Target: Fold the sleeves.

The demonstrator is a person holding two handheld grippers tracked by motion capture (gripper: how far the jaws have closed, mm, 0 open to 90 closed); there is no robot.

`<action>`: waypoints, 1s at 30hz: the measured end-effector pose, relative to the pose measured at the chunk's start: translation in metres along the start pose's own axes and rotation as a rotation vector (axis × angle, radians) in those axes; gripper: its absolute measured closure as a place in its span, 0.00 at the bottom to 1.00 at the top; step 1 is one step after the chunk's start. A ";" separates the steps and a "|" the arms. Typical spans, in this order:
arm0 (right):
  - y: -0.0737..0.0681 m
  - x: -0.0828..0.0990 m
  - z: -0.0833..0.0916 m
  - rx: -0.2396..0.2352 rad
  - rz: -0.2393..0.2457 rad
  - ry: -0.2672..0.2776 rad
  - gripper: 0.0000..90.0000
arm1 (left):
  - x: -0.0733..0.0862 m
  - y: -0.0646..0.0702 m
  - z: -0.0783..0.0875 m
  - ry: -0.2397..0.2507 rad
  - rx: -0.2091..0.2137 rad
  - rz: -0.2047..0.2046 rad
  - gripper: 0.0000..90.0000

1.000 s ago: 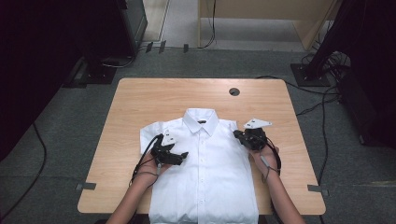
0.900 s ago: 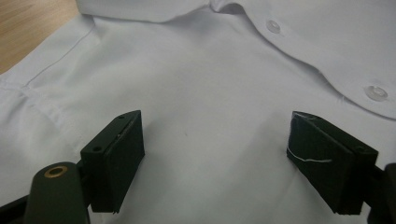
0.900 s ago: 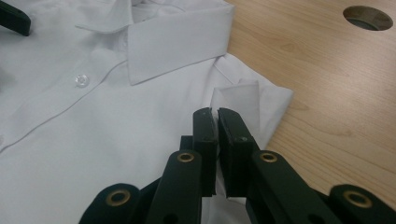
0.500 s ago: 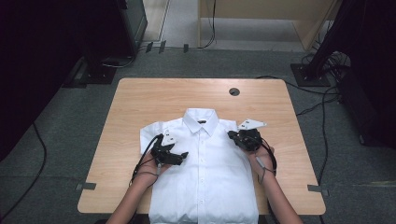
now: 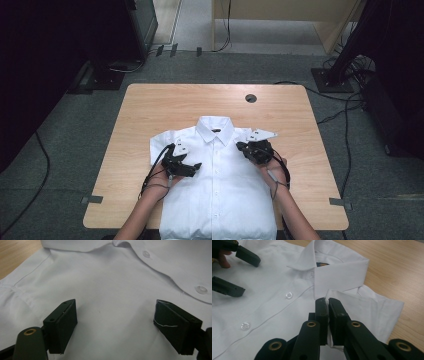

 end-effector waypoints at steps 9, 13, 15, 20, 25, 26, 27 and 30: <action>-0.012 -0.005 0.000 -0.031 0.005 0.000 0.97 | 0.000 0.000 0.000 0.000 0.000 0.000 0.21; -0.019 -0.006 -0.002 -0.038 0.024 -0.013 0.97 | 0.000 0.000 0.000 0.000 0.000 0.000 0.21; -0.020 -0.006 -0.003 -0.043 0.022 -0.018 0.96 | 0.000 0.000 0.000 0.000 0.000 0.000 0.21; -0.023 -0.012 0.002 -0.108 -0.025 -0.007 0.85 | 0.000 0.000 0.000 0.001 0.000 0.001 0.21; -0.022 -0.017 0.011 -0.101 -0.030 0.014 0.81 | 0.000 0.000 0.000 0.001 0.000 0.001 0.21; -0.022 -0.017 0.011 -0.101 -0.030 0.014 0.81 | 0.000 0.000 0.000 0.001 0.000 0.001 0.21; -0.020 -0.017 0.011 -0.096 -0.031 0.013 0.81 | 0.000 0.000 0.000 0.001 0.000 0.001 0.21; -0.013 -0.012 0.008 -0.083 -0.040 0.003 0.79 | 0.000 0.000 0.000 0.001 0.000 0.001 0.21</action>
Point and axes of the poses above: each handheld gripper's, and its own axes: z roughly backward along the jaws, x roughly out of its underside, y roughly to its right, the point moved 6 cm from there along -z, roughly forward along the jaws, and after that the axes turned 3 degrees about -y, right-handed, at the moved point
